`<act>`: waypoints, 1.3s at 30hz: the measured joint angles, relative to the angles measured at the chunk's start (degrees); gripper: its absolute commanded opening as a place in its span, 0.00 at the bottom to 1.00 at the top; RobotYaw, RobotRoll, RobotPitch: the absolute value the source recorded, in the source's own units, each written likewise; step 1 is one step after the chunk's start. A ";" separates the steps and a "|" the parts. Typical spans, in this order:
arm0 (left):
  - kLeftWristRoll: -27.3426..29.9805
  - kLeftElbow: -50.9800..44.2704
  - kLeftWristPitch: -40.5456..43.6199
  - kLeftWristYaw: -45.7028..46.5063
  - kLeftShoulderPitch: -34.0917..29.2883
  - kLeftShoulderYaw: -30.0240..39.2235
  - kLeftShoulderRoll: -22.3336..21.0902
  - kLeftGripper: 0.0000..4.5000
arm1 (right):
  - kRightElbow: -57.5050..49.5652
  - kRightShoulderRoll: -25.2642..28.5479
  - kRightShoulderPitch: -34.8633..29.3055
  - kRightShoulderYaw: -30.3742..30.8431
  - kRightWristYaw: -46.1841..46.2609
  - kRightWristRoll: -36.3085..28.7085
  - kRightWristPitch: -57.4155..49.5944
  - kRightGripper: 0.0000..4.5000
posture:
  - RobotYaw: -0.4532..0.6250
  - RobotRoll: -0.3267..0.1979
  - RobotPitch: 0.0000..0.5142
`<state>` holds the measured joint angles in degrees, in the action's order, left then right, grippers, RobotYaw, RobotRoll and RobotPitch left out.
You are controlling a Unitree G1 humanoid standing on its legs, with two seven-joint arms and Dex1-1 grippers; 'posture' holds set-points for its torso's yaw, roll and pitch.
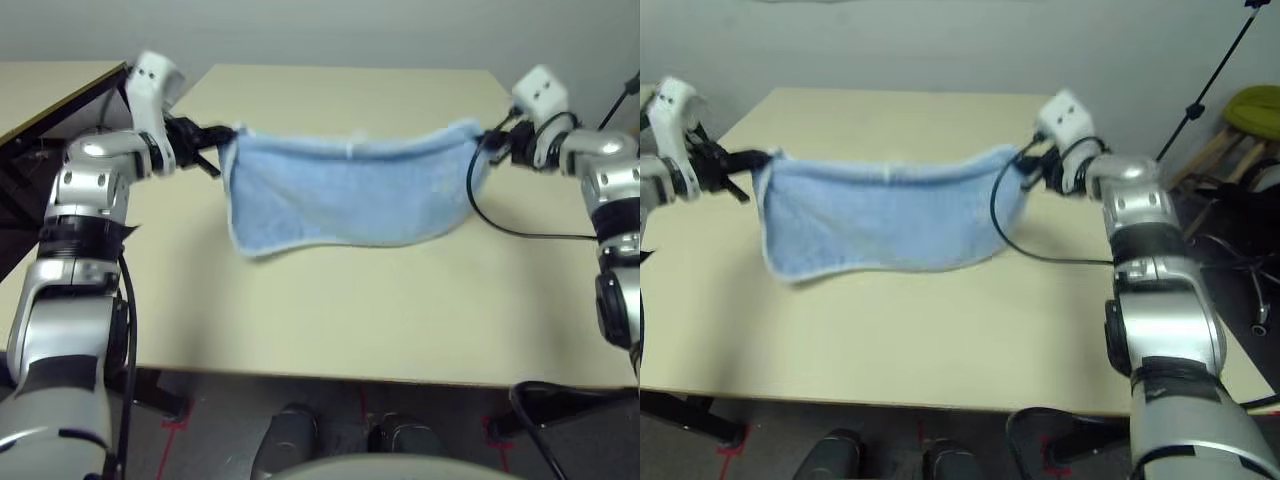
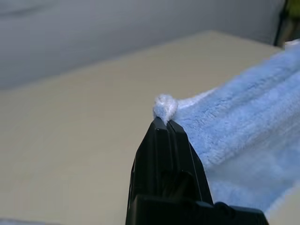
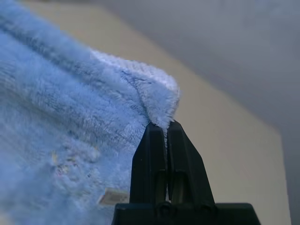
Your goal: Fold the towel and set it aside.
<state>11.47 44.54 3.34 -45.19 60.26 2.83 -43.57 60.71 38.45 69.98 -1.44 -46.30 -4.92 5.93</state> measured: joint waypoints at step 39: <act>14.07 -38.37 30.95 -25.66 -47.17 3.07 -13.24 0.00 | -48.20 10.71 -59.16 -5.78 -23.25 -17.75 -30.02 0.00 | 0.51 0.62 0.11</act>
<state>25.54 6.17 34.29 -70.85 13.09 5.90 -56.82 12.51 49.16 10.82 -7.22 -69.55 -22.67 -24.09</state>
